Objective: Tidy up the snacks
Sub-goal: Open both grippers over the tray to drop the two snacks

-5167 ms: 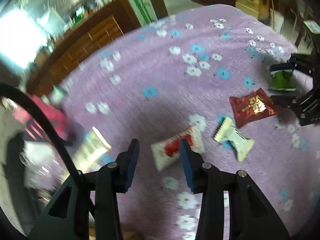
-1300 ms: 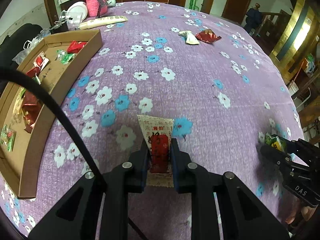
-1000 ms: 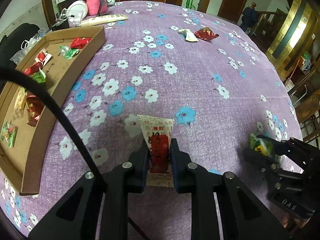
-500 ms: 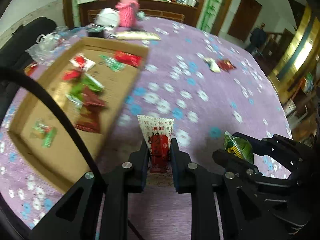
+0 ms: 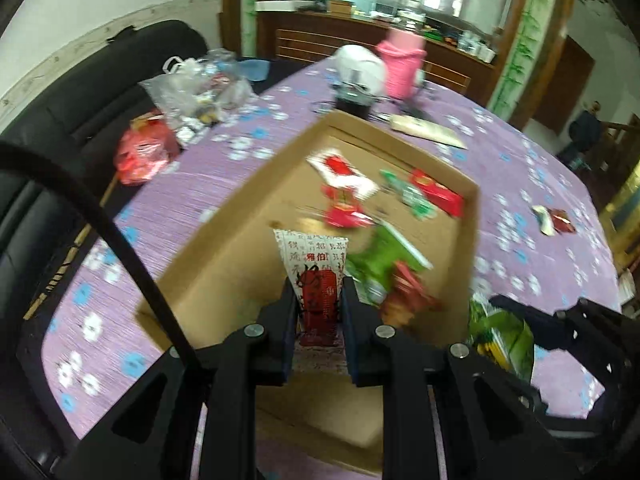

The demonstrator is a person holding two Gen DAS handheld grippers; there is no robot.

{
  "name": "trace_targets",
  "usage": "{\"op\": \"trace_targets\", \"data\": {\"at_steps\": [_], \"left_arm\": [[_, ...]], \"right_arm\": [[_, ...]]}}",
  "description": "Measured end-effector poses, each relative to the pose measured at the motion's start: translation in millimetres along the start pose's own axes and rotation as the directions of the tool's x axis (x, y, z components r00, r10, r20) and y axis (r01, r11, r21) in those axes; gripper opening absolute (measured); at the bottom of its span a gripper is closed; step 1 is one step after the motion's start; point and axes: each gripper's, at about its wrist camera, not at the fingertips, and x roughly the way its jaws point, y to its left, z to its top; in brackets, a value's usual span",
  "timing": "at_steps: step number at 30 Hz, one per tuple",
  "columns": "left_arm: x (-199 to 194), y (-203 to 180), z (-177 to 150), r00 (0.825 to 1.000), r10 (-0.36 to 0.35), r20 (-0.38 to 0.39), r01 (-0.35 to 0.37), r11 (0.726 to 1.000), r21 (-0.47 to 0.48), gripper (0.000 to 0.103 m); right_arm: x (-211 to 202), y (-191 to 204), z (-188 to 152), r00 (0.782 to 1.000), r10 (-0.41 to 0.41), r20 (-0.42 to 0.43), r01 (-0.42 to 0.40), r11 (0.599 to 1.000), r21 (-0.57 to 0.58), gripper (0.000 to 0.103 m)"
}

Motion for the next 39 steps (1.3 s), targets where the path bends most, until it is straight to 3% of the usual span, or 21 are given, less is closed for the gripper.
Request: {"op": "trace_targets", "data": {"at_steps": [7, 14, 18, 20, 21, 22, 28, 39], "left_arm": [[21, 26, 16, 0.999, 0.044, -0.021, -0.044, 0.999, -0.015, 0.022], [48, 36, 22, 0.990, 0.076, -0.119, -0.081, 0.996, -0.036, 0.024], [54, 35, 21, 0.984, 0.058, -0.167, -0.065, 0.997, -0.039, 0.025], [55, 34, 20, 0.982, 0.053, -0.183, -0.062, 0.997, -0.043, 0.032], [56, 33, 20, 0.980, 0.050, -0.192, -0.059, 0.997, -0.042, 0.035], [56, 33, 20, 0.980, 0.049, -0.194, -0.058, 0.998, -0.040, 0.037], [47, 27, 19, 0.983, 0.057, -0.176, -0.063, 0.998, -0.028, 0.049], [19, -3, 5, 0.991, 0.087, -0.098, -0.089, 0.996, -0.011, 0.049]], "right_arm": [[33, 22, 21, 0.999, 0.020, -0.037, -0.021, 0.999, -0.034, 0.039], [55, 20, 28, 0.997, -0.003, -0.079, 0.002, 1.000, -0.016, 0.042], [63, 15, 28, 0.995, -0.014, -0.102, 0.013, 1.000, -0.011, 0.043], [64, 14, 27, 0.994, -0.013, -0.110, 0.013, 1.000, -0.007, 0.049], [64, 14, 27, 0.994, -0.021, -0.110, 0.020, 1.000, -0.009, 0.058], [63, 14, 27, 0.994, -0.021, -0.110, 0.019, 1.000, -0.013, 0.066], [52, 13, 25, 0.996, -0.022, -0.089, 0.020, 1.000, -0.020, 0.067], [21, -1, 6, 0.998, -0.002, -0.066, 0.003, 1.000, 0.023, 0.068]]}}
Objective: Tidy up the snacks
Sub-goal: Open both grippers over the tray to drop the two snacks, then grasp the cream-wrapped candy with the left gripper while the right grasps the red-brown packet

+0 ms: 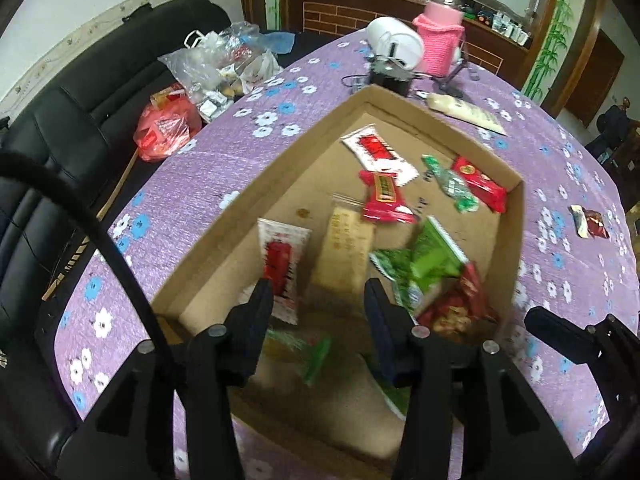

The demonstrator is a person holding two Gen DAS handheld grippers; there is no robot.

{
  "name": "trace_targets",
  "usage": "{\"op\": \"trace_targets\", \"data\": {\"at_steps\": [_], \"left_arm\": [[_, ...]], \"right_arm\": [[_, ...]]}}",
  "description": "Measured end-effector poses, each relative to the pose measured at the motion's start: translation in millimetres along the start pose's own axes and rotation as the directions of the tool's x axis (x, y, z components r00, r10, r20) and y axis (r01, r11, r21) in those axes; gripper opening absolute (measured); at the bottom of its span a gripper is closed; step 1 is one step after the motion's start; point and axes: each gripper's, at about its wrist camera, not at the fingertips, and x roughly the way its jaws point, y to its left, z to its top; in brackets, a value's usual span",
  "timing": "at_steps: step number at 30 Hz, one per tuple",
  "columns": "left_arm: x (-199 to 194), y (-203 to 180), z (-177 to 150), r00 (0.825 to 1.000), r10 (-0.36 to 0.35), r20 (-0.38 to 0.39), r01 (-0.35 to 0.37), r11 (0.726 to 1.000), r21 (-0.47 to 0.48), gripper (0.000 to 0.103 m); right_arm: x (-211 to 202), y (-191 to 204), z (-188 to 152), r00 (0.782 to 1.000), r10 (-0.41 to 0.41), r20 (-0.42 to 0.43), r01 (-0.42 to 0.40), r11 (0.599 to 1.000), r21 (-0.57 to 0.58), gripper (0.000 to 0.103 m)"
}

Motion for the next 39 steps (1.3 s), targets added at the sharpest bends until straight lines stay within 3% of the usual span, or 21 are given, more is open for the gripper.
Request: {"op": "trace_targets", "data": {"at_steps": [8, 14, 19, 24, 29, 32, 39], "left_arm": [[-24, -89, -27, 0.995, -0.096, 0.030, 0.089, 0.981, 0.172, 0.049], [-8, -173, -39, 0.989, -0.140, -0.054, 0.150, 0.945, 0.291, 0.049], [17, -241, -17, 0.976, -0.183, -0.114, 0.210, 0.931, 0.299, 0.049], [41, -296, 15, 0.970, -0.213, -0.116, 0.238, 0.928, 0.287, 0.049], [62, -328, 45, 0.959, -0.252, -0.132, 0.276, 0.936, 0.218, 0.048], [77, -346, 57, 0.961, -0.228, -0.158, 0.257, 0.944, 0.205, 0.049], [98, -369, 68, 0.965, -0.188, -0.182, 0.227, 0.947, 0.227, 0.049]], "right_arm": [[-41, -49, -46, 1.000, -0.030, 0.006, 0.029, 0.995, 0.098, 0.071], [-66, -119, -97, 0.992, -0.124, -0.027, 0.126, 0.965, 0.229, 0.072], [-82, -199, -138, 0.972, -0.222, -0.078, 0.235, 0.898, 0.373, 0.072], [-99, -251, -163, 0.963, -0.255, -0.088, 0.267, 0.851, 0.452, 0.072], [-107, -281, -169, 0.966, -0.250, -0.068, 0.252, 0.848, 0.466, 0.072], [-112, -300, -165, 0.964, -0.262, -0.045, 0.253, 0.851, 0.460, 0.072], [-104, -347, -117, 0.970, -0.241, 0.033, 0.209, 0.894, 0.397, 0.072]]}}
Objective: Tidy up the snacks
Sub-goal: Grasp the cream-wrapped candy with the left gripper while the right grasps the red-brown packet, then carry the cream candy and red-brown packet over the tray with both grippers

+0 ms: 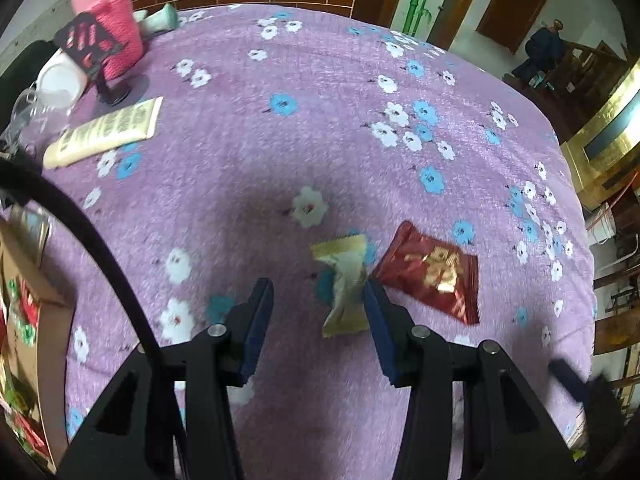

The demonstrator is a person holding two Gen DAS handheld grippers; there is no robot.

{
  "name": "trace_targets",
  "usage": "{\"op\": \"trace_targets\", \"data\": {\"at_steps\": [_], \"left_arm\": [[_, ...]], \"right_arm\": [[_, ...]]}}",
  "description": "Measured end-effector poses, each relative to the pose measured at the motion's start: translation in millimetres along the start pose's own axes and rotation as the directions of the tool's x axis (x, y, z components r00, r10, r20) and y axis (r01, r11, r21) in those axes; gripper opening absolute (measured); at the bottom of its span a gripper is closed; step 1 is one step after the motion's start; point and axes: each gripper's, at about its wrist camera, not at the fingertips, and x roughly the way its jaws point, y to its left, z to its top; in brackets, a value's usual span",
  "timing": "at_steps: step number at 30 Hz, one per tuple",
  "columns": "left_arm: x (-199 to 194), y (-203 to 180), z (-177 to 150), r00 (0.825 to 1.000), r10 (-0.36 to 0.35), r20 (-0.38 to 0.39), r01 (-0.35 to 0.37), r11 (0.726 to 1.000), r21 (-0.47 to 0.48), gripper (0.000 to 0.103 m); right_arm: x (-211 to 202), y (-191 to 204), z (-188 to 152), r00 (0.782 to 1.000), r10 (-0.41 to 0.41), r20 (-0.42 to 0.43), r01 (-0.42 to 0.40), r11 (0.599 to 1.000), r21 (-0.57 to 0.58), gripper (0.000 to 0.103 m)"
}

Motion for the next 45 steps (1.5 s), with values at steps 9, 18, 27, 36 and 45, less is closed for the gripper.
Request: {"op": "trace_targets", "data": {"at_steps": [9, 18, 27, 36, 45], "left_arm": [[18, -5, 18, 0.997, 0.041, -0.061, -0.038, 0.998, 0.043, 0.045], [15, 7, 17, 0.996, 0.075, -0.050, -0.071, 0.994, 0.078, 0.025], [11, 7, 10, 0.995, 0.099, 0.010, -0.100, 0.991, 0.089, 0.025], [-1, 5, -13, 0.994, 0.104, 0.043, -0.108, 0.990, 0.088, 0.024], [-22, 11, -58, 0.995, 0.088, 0.046, -0.093, 0.989, 0.114, 0.024]], "right_arm": [[38, -2, 52, 0.999, 0.051, -0.005, -0.051, 0.988, -0.144, 0.073], [82, 30, 71, 0.988, 0.134, -0.072, -0.148, 0.950, -0.273, 0.072], [103, 36, 69, 0.995, 0.060, -0.083, -0.080, 0.959, -0.272, 0.036], [90, 41, 53, 0.997, 0.001, -0.073, -0.020, 0.963, -0.268, 0.034], [54, 47, 7, 0.995, -0.020, -0.095, -0.003, 0.973, -0.232, 0.034]]}}
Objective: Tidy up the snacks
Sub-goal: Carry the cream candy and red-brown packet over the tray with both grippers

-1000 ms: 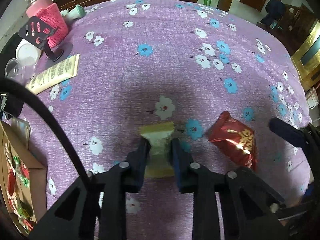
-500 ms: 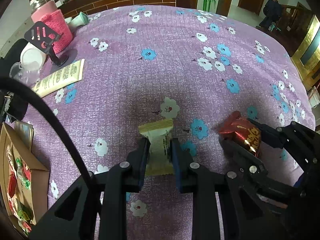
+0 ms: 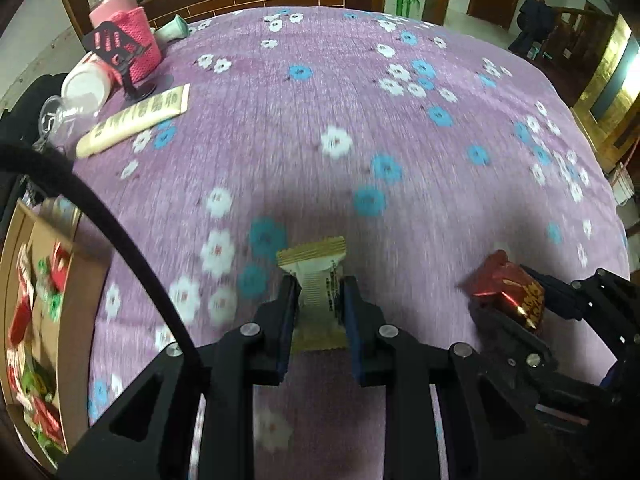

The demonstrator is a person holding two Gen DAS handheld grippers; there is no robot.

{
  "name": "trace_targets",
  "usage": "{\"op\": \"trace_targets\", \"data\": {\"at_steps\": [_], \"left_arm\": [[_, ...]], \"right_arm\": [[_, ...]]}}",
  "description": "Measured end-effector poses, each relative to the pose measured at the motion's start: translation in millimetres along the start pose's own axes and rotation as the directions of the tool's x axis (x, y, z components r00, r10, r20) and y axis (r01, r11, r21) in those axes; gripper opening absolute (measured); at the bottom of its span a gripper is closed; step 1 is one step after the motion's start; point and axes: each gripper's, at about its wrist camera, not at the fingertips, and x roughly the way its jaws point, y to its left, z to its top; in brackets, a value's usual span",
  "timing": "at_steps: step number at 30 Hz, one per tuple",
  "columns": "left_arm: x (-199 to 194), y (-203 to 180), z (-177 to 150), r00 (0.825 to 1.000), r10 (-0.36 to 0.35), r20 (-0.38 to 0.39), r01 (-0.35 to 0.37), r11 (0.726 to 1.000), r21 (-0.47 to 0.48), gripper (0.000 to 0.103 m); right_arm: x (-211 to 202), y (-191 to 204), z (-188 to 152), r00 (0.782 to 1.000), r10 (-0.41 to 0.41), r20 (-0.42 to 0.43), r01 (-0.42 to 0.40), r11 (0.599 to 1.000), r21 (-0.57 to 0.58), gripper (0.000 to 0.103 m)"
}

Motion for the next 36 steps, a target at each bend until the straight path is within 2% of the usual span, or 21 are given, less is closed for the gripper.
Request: {"op": "trace_targets", "data": {"at_steps": [14, 22, 28, 36], "left_arm": [[-49, 26, -109, 0.997, -0.081, 0.014, 0.081, 0.996, 0.027, 0.024], [-72, 38, -164, 0.992, -0.118, 0.048, 0.113, 0.989, 0.096, 0.024], [-80, 51, -184, 0.987, -0.137, 0.081, 0.128, 0.986, 0.109, 0.023], [-92, 81, -192, 0.981, -0.162, 0.111, 0.154, 0.985, 0.077, 0.021]], "right_arm": [[-59, 50, -90, 1.000, -0.011, -0.012, 0.012, 0.996, 0.084, 0.034], [-83, 81, -128, 0.999, -0.034, -0.013, 0.036, 0.989, 0.141, 0.034], [-86, 104, -133, 0.999, -0.036, 0.004, 0.035, 0.981, 0.189, 0.034], [-85, 146, -113, 0.999, -0.023, 0.024, 0.019, 0.988, 0.152, 0.034]]}}
